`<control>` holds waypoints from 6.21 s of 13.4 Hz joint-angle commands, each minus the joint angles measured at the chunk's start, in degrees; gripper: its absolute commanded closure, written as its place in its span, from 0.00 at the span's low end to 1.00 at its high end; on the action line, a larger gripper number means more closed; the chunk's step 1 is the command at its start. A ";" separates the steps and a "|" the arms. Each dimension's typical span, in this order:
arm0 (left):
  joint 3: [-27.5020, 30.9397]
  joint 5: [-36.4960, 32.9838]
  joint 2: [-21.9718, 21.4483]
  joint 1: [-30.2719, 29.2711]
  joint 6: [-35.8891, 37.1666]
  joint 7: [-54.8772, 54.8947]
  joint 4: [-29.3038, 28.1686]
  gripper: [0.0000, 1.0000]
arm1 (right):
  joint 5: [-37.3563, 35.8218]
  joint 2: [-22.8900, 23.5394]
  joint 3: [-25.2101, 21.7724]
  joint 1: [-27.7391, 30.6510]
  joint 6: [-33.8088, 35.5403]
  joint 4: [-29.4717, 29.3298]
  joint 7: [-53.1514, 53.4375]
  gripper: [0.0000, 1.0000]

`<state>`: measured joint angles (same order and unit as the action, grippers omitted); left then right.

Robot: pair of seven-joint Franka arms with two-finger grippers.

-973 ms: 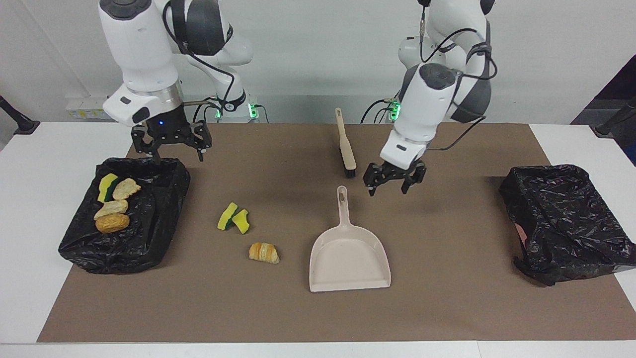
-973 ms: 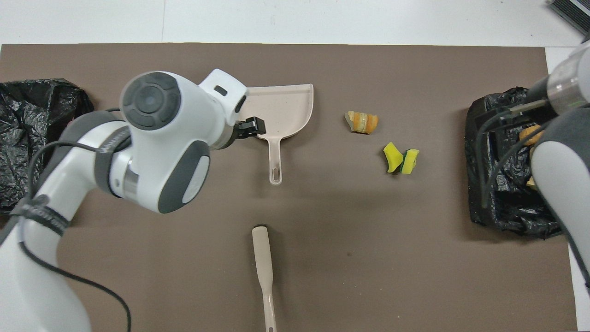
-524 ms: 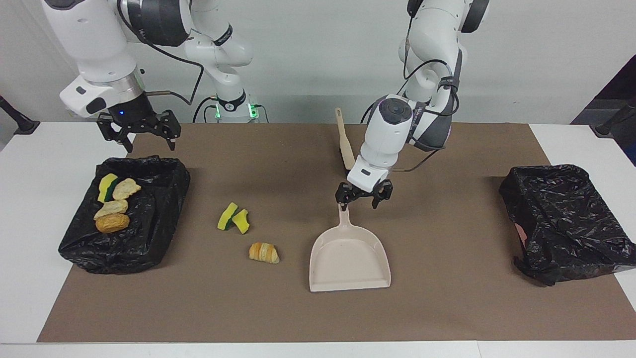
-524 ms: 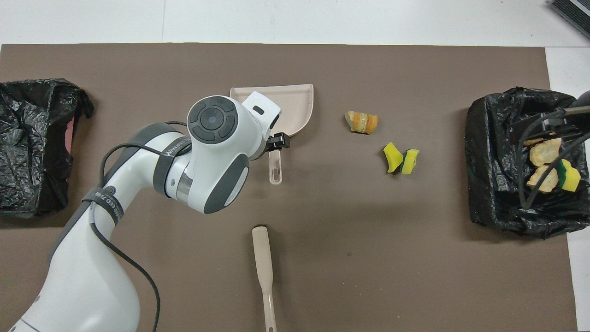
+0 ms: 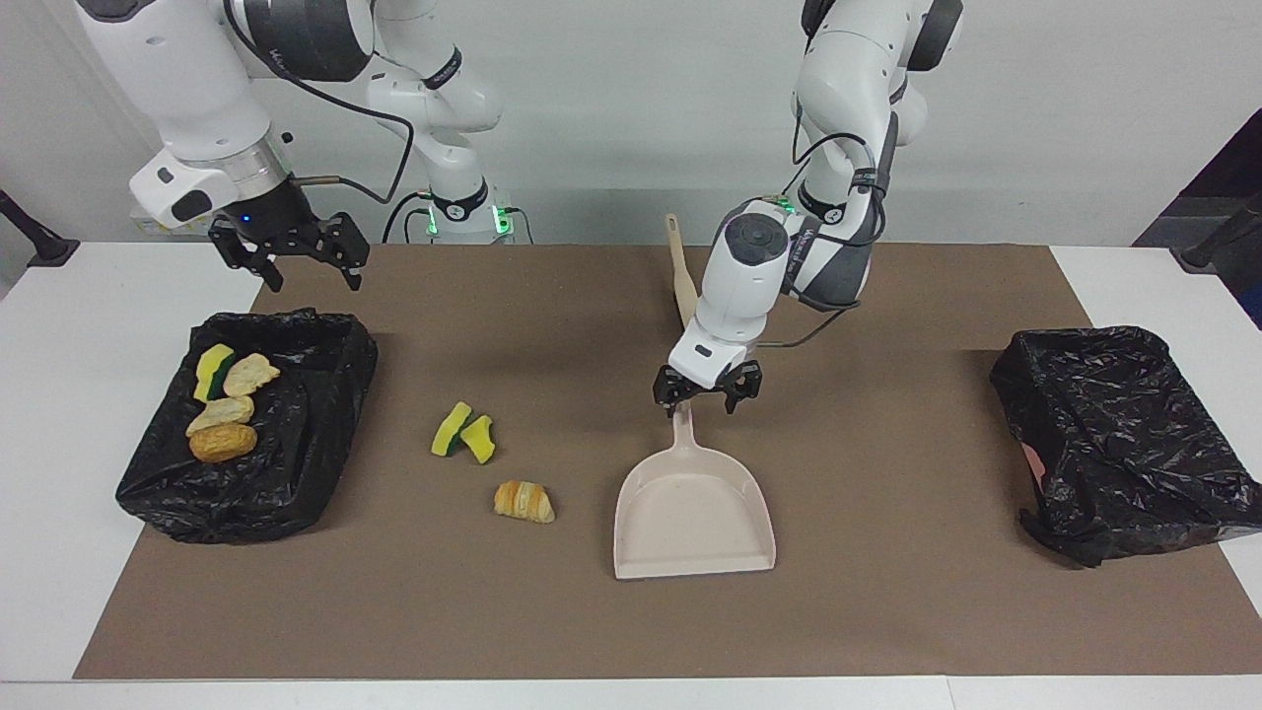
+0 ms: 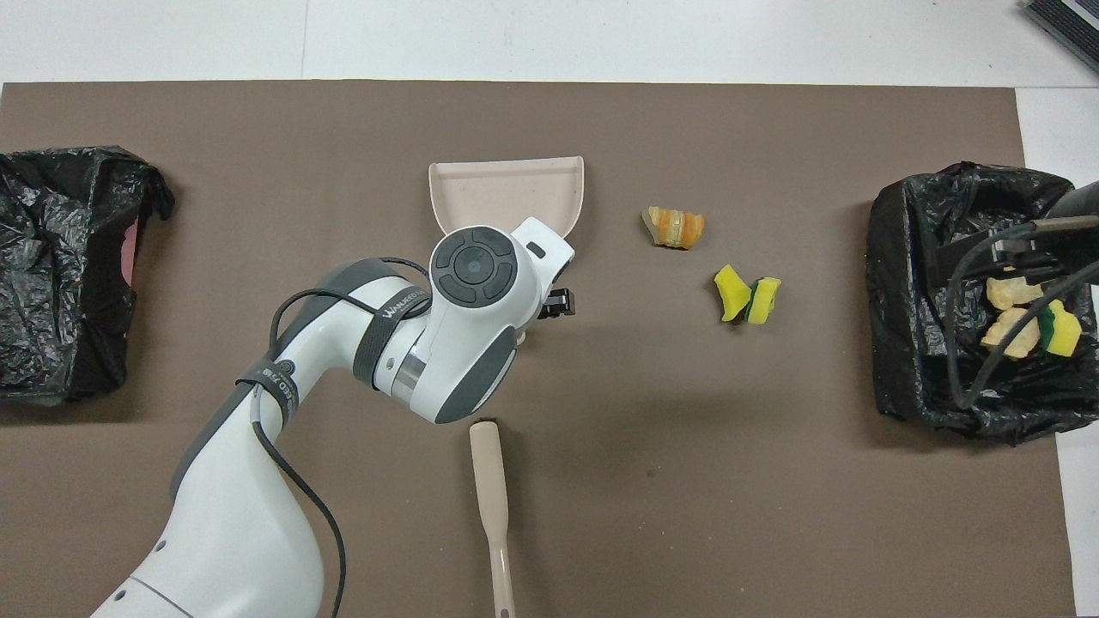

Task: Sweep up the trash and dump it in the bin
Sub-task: 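Grasp the dustpan handle with the left gripper while the right gripper withdraws, then pull the dustpan toward the robot while the right gripper reaches the brush, then grasp the brush with the right gripper and carry it behind the scraps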

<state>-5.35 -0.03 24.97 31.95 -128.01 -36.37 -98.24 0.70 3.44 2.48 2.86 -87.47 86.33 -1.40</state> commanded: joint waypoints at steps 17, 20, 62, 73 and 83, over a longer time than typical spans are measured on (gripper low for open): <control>1.48 -6.47 -5.01 -4.25 5.30 18.30 0.86 1.00 | 3.08 -2.91 1.04 -9.10 -9.56 13.77 7.46 0.00; 1.39 -6.47 -7.30 -8.82 10.05 32.72 0.85 1.00 | 3.16 -3.00 1.13 -13.39 -14.47 18.34 8.16 0.00; 1.39 -6.47 -23.74 -31.25 10.24 109.23 -21.90 1.00 | 12.66 0.87 1.66 -56.74 -30.76 38.22 47.89 1.00; 1.13 -6.47 -27.43 -20.97 3.48 85.79 -29.99 1.00 | 3.70 -4.41 0.86 -36.03 -20.55 29.70 41.83 1.00; 1.04 -3.92 -29.28 -16.48 1.19 78.65 -34.48 1.00 | -15.10 0.34 0.95 -9.29 -20.81 28.63 15.58 1.00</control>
<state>-4.95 -4.84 -3.05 14.34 -125.44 42.96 -130.75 -11.01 4.13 2.41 -9.20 -108.88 114.53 18.88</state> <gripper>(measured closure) 0.687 0.744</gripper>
